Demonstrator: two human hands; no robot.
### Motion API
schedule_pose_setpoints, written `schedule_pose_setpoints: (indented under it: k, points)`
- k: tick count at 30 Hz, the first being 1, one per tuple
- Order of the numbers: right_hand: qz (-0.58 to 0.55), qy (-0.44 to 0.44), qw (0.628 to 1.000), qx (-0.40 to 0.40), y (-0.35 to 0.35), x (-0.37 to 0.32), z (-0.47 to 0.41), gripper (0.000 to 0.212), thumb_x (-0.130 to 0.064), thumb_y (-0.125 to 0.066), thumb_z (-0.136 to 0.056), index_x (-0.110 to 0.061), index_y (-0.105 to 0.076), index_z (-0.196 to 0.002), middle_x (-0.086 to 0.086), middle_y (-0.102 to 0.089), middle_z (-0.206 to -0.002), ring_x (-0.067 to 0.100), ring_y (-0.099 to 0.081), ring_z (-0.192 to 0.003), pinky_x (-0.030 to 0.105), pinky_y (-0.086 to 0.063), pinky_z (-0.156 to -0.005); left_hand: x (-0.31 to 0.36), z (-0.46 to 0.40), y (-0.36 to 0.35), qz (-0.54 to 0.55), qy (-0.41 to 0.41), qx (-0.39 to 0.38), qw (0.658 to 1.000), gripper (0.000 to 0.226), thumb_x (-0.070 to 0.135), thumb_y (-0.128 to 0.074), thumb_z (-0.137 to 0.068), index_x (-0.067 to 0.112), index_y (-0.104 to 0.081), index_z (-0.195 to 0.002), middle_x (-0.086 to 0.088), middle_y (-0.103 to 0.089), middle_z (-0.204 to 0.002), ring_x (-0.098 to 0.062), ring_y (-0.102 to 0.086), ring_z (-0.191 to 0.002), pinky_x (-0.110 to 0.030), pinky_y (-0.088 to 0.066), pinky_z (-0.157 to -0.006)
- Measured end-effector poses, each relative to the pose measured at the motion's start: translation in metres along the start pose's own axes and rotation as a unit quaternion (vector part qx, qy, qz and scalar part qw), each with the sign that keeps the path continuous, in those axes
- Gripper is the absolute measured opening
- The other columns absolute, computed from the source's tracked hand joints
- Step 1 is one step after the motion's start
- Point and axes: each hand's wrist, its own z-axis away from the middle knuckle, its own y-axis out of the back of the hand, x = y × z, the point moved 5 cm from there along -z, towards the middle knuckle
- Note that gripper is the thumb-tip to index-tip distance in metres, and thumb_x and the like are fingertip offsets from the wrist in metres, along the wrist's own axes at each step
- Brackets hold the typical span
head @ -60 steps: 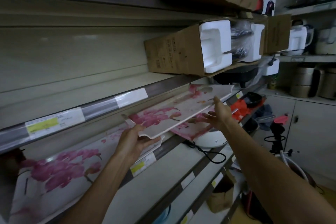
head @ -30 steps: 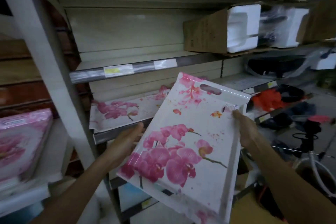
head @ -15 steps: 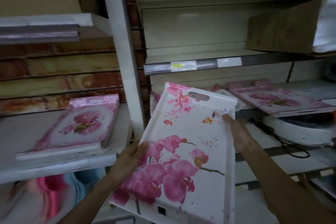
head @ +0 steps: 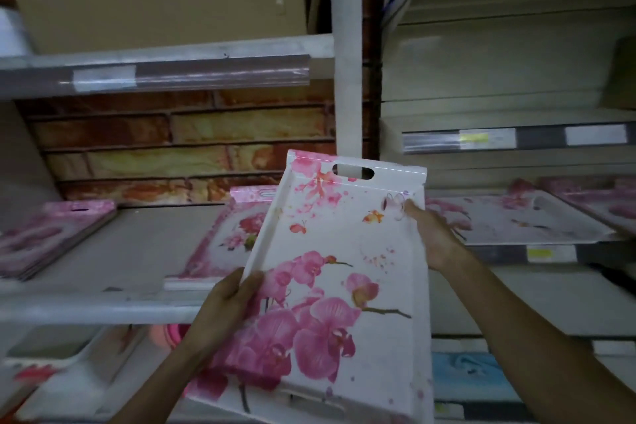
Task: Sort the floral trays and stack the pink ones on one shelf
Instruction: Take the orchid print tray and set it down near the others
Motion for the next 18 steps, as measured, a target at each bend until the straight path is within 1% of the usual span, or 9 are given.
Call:
schedule_pose_setpoints:
  k: [2,4,5,8,10,12,14,16,18]
  points:
    - [-0.008,-0.004,1.000,-0.021,-0.027,-0.002,-0.007,0.038,-0.041,-0.053,-0.097,-0.011,-0.066,-0.116,0.014,-0.075,-0.105,0.034,-0.071,-0.096,0.046,-0.056,-0.079,-0.007,-0.006,0.021,0.005,0.000,0.015,1.000,0.036,0.042,-0.046,-0.097,0.015,-0.064,-0.083,0.000,-0.059,-0.061,-0.006,-0.051,-0.056,-0.019,-0.040,-0.051]
    - [-0.012,-0.004,0.999,-0.044,-0.055,-0.002,-0.015,0.035,-0.041,-0.051,-0.098,-0.014,-0.065,-0.115,0.013,-0.075,-0.106,0.033,-0.070,-0.098,0.047,-0.056,-0.081,-0.014,-0.014,0.043,0.009,0.000,0.029,1.000,0.036,0.043,-0.047,-0.097,0.015,-0.067,-0.089,-0.013,-0.069,-0.076,-0.014,-0.060,-0.064,-0.024,-0.046,-0.059]
    - [-0.010,-0.004,0.999,-0.049,-0.062,-0.002,-0.017,0.036,-0.041,-0.051,-0.097,-0.014,-0.066,-0.116,0.013,-0.074,-0.109,0.034,-0.070,-0.100,0.049,-0.055,-0.085,-0.015,-0.016,0.047,0.015,0.004,0.034,0.999,0.035,0.043,-0.047,-0.097,0.016,-0.069,-0.092,-0.015,-0.071,-0.083,-0.016,-0.064,-0.067,-0.025,-0.048,-0.061]
    - [0.006,-0.005,0.999,-0.052,-0.099,0.007,-0.026,0.041,-0.043,-0.055,-0.095,-0.013,-0.066,-0.120,0.013,-0.073,-0.113,0.036,-0.069,-0.103,0.057,-0.051,-0.095,-0.022,-0.032,0.073,0.048,0.009,0.053,0.997,0.032,0.039,-0.047,-0.098,0.017,-0.071,-0.092,-0.007,-0.072,-0.075,-0.007,-0.064,-0.058,-0.017,-0.048,-0.051]
    - [0.027,-0.006,0.998,-0.050,-0.122,0.015,-0.033,0.042,-0.044,-0.055,-0.095,-0.012,-0.066,-0.120,0.013,-0.074,-0.111,0.035,-0.070,-0.101,0.057,-0.052,-0.094,-0.028,-0.048,0.089,0.063,0.020,0.063,0.996,0.031,0.035,-0.048,-0.098,0.014,-0.070,-0.091,-0.006,-0.073,-0.075,-0.010,-0.067,-0.060,-0.016,-0.049,-0.048]
    - [0.050,0.006,0.997,-0.052,-0.144,0.021,-0.036,0.041,-0.042,-0.054,-0.097,-0.010,-0.065,-0.120,0.012,-0.073,-0.111,0.031,-0.071,-0.099,0.050,-0.056,-0.091,-0.039,-0.069,0.103,0.065,0.030,0.068,0.995,0.032,0.036,-0.048,-0.099,0.013,-0.068,-0.089,-0.005,-0.072,-0.072,-0.013,-0.066,-0.058,-0.021,-0.050,-0.049]
    - [0.074,0.031,0.996,-0.050,-0.160,0.027,-0.039,0.036,-0.037,-0.051,-0.100,-0.010,-0.063,-0.121,0.008,-0.072,-0.113,0.026,-0.070,-0.100,0.043,-0.056,-0.091,-0.052,-0.095,0.117,0.049,0.034,0.084,0.995,0.037,0.037,-0.047,-0.099,0.009,-0.066,-0.084,-0.003,-0.065,-0.067,-0.016,-0.059,-0.059,-0.027,-0.048,-0.054]
    - [0.103,0.058,0.992,-0.046,-0.173,0.032,-0.039,0.031,-0.030,-0.051,-0.101,-0.012,-0.062,-0.123,0.006,-0.069,-0.116,0.023,-0.067,-0.101,0.039,-0.054,-0.093,-0.061,-0.122,0.126,0.035,0.032,0.091,0.995,0.041,0.038,-0.046,-0.100,0.005,-0.064,-0.083,-0.003,-0.061,-0.066,-0.018,-0.052,-0.061,-0.029,-0.044,-0.059]
    - [0.132,0.087,0.987,-0.040,-0.182,0.034,-0.040,0.025,-0.020,-0.052,-0.100,-0.013,-0.061,-0.123,0.005,-0.068,-0.117,0.017,-0.066,-0.097,0.033,-0.056,-0.085,-0.069,-0.147,0.130,0.042,0.028,0.090,0.995,0.041,0.037,-0.046,-0.100,0.005,-0.062,-0.081,-0.004,-0.059,-0.066,-0.019,-0.051,-0.061,-0.029,-0.042,-0.059]
